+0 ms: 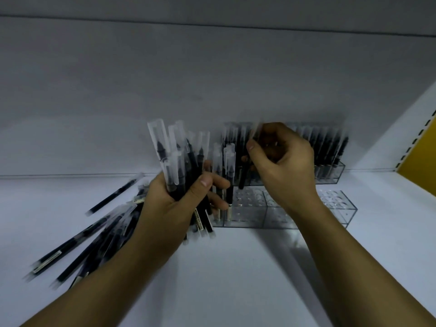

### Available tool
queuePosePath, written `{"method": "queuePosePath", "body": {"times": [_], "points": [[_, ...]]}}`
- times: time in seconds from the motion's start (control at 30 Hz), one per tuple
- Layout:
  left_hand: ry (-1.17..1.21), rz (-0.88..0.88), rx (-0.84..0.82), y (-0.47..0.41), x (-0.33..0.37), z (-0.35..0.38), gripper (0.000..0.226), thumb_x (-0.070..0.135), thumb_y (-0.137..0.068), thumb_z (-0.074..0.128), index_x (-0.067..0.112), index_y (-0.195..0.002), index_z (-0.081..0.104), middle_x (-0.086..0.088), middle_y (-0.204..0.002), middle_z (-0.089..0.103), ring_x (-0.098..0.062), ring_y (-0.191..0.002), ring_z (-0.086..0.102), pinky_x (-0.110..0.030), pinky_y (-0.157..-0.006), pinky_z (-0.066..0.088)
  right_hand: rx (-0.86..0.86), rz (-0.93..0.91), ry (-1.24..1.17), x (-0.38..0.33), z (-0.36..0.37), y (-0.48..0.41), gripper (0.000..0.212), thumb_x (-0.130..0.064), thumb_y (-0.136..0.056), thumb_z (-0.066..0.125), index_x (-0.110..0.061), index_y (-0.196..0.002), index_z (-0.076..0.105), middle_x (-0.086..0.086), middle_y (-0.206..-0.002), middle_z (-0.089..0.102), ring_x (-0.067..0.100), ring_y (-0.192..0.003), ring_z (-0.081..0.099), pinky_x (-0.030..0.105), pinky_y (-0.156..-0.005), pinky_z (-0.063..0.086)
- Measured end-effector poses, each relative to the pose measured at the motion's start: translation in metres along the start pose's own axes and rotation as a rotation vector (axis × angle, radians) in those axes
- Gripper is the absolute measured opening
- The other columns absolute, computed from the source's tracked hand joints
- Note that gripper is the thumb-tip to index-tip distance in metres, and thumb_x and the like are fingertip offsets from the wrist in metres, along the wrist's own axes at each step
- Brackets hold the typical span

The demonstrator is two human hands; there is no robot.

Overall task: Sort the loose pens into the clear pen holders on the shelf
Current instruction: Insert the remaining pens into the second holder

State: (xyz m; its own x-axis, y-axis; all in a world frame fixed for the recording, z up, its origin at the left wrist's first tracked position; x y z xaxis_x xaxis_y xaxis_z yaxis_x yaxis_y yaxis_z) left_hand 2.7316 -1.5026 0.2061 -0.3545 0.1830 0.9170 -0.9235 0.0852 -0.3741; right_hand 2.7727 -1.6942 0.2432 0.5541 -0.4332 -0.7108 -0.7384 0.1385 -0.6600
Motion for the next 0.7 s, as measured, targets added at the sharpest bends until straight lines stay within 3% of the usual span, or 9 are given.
{"method": "queuePosePath", "body": {"times": [0.13,0.4,0.7], "points": [[-0.032,0.056,-0.010,0.000,0.006,0.002,0.035,0.019,-0.092,0.052,-0.011,-0.109,0.056,-0.011,-0.095,0.075,-0.031,-0.068,0.071,-0.026,-0.062,0.055,-0.023,-0.022,0.055,0.000,0.004,0.001,0.012,-0.019,-0.093,0.072,-0.014,-0.104,0.071,-0.009,-0.086,0.072,0.008,-0.077,0.072,0.032,-0.071,0.061],[0.030,0.016,0.100,0.001,0.002,-0.006,0.023,0.018,-0.089,0.056,-0.004,-0.091,0.063,-0.011,-0.077,0.072,-0.030,-0.068,0.071,-0.031,-0.060,0.058,-0.162,-0.001,0.184,0.005,0.014,0.005,0.008,-0.020,-0.088,0.077,-0.020,-0.094,0.071,-0.013,-0.074,0.069,0.004,-0.071,0.066,0.018,-0.068,0.056],[-0.066,0.025,0.106,-0.002,0.001,-0.007,0.027,0.019,-0.090,0.055,-0.004,-0.102,0.064,-0.009,-0.089,0.076,-0.027,-0.078,0.074,-0.031,-0.068,0.061,-0.160,0.017,0.199,0.000,0.013,0.003,0.015,-0.019,-0.085,0.077,-0.027,-0.082,0.066,-0.014,-0.069,0.066,0.001,-0.065,0.064,0.012,-0.062,0.052]]}}
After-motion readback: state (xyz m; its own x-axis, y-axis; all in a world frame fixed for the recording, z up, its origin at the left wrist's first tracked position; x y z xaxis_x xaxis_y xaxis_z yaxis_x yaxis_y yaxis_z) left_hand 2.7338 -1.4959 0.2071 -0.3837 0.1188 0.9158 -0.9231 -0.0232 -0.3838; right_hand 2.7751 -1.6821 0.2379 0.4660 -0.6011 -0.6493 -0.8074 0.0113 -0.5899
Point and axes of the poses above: each hand's wrist, its own y-axis away from the middle knuckle, its own z-axis out of the palm, x = y × z, the point moved 6 cm from there along -y, towards the middle knuckle
